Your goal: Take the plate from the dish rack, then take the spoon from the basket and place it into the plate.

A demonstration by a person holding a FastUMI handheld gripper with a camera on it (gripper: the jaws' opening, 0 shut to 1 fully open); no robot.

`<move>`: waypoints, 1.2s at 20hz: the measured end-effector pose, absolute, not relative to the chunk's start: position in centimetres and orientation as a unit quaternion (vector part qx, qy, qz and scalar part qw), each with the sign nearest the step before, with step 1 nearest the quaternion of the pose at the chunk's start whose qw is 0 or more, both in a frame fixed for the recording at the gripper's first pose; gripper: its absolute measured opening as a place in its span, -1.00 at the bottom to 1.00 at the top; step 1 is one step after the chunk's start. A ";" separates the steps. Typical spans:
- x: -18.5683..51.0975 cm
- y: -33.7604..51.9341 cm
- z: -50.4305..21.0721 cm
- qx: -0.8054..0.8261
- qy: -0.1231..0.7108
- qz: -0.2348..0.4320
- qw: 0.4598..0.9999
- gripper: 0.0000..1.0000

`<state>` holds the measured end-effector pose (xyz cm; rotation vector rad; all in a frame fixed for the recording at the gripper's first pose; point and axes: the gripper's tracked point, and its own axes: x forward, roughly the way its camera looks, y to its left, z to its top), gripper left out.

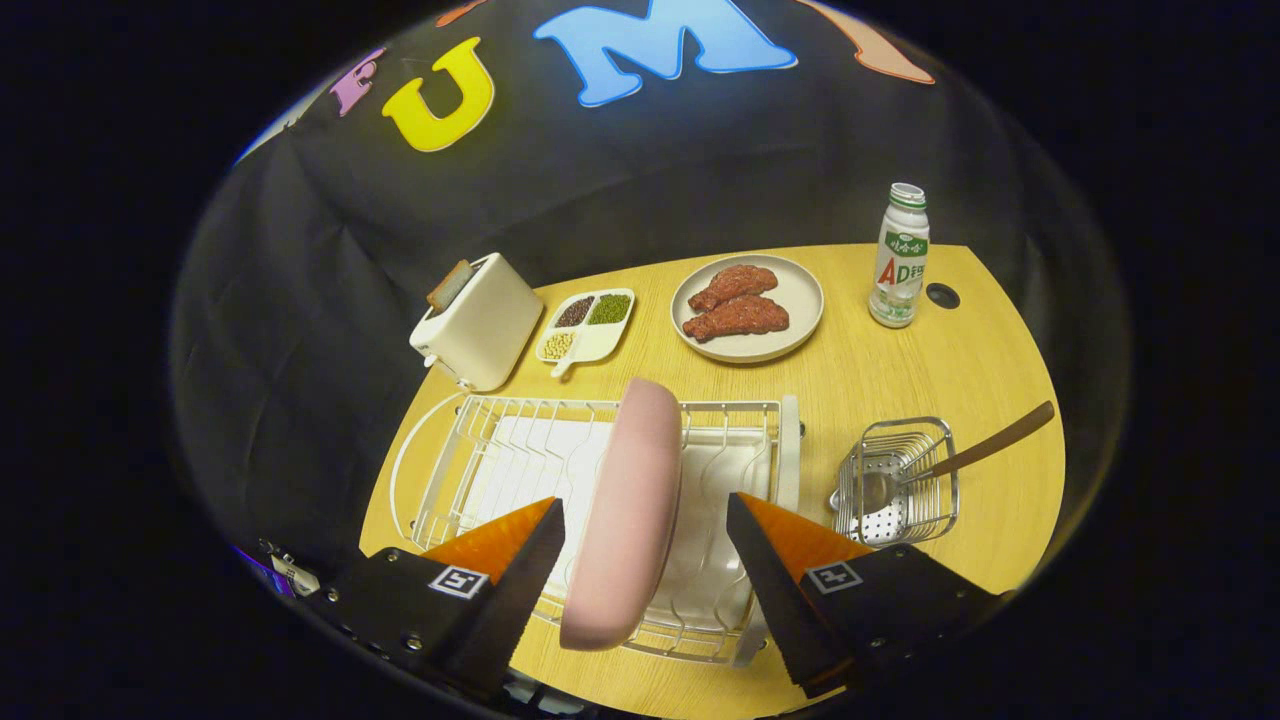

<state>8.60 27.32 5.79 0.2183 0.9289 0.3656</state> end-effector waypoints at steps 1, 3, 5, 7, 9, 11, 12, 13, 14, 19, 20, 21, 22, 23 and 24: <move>8.4 27.5 5.3 0.104 0.457 0.175 0.866 0.98; 8.5 27.9 4.4 0.101 0.474 0.172 0.858 0.97; 8.4 28.2 3.8 0.094 0.484 0.172 0.853 0.97; 8.4 28.2 3.1 0.085 0.492 0.168 0.850 0.62; 8.1 28.3 2.2 0.077 0.507 0.161 0.843 0.62; 7.7 28.7 2.0 0.074 0.519 0.156 0.837 0.10; 7.5 28.4 2.0 0.068 0.526 0.153 0.834 -0.03; 7.5 27.7 1.6 0.056 0.530 0.137 0.835 -0.02; 7.1 27.2 2.2 0.053 0.536 0.128 0.833 -0.10; 7.4 26.5 1.8 0.024 0.542 0.101 0.834 -0.20; 7.6 26.3 2.1 0.020 0.542 0.095 0.835 -0.22; 7.8 26.1 2.3 0.014 0.540 0.091 0.836 -0.24; 8.0 26.0 2.7 0.004 0.537 0.090 0.839 -0.26; 8.0 25.9 2.9 -0.007 0.537 0.089 0.839 -0.28; 8.1 26.0 3.1 -0.017 0.537 0.086 0.839 -0.29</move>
